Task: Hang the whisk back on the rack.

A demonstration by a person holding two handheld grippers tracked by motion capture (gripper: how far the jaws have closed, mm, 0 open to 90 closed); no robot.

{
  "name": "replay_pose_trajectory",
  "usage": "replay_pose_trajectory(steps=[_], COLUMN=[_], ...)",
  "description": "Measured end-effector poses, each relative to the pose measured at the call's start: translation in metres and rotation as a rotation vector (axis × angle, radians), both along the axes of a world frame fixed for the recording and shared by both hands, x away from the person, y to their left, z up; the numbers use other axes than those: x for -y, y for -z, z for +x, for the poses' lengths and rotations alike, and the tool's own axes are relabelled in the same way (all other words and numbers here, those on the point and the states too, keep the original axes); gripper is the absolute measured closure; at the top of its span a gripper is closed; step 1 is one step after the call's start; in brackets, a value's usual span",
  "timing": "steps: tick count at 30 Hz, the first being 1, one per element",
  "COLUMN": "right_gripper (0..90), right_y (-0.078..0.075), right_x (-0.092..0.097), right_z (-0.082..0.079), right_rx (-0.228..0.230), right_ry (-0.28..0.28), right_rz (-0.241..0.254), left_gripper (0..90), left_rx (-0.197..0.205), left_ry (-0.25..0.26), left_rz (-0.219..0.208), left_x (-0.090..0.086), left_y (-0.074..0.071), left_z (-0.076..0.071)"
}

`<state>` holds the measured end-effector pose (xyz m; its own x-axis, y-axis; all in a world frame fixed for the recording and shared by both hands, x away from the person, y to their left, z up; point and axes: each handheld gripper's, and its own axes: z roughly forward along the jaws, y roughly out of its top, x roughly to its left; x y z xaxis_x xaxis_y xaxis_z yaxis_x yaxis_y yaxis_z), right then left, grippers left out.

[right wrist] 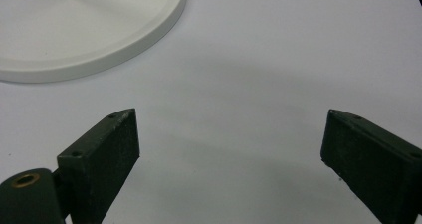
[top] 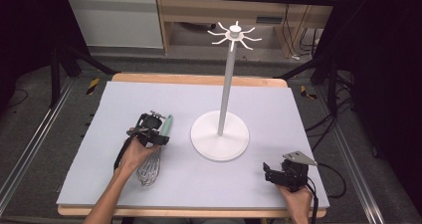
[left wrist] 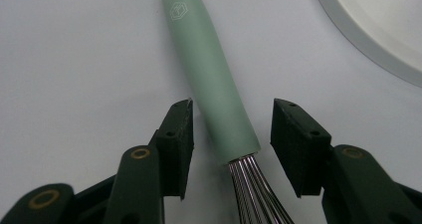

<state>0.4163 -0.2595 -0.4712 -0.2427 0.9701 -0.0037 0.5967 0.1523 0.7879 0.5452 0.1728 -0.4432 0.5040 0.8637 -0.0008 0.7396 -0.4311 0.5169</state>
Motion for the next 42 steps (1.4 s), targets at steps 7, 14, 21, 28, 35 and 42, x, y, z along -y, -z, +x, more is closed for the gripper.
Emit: replay_pose_trajectory(steps=[7, 14, 21, 28, 35, 42], right_gripper=[8.9, 8.9, 8.9, 8.9, 8.9, 8.9], right_y=[0.0, 0.0, 0.0, 0.0, 0.001, 0.001], right_x=[0.0, 0.0, 0.0, 0.0, 0.0, 0.0], right_z=[0.0, 0.0, 0.0, 0.0, 0.001, 0.001], right_rx=[-0.003, -0.002, -0.003, -0.003, -0.007, -0.007], right_ry=[0.0, 0.0, 0.0, -0.007, -0.007, -0.008], right_rz=[0.001, -0.001, -0.001, -0.009, -0.009, -0.009], left_gripper=[55.5, 58.7, 61.3, 63.2, 64.8, 65.8], left_rx=[-0.023, -0.05, -0.054, -0.078, -0.086, -0.099], left_ry=[-0.008, -0.021, -0.035, -0.063, -0.071, -0.04], left_rz=[0.013, 0.021, 0.019, 0.019, 0.024, 0.047], left_x=[0.002, 0.001, 0.001, 0.001, 0.002, 0.003], left_y=[0.004, 0.01, 0.01, 0.009, 0.008, 0.006], left_z=[0.002, 0.005, 0.007, 0.009, 0.009, 0.007])
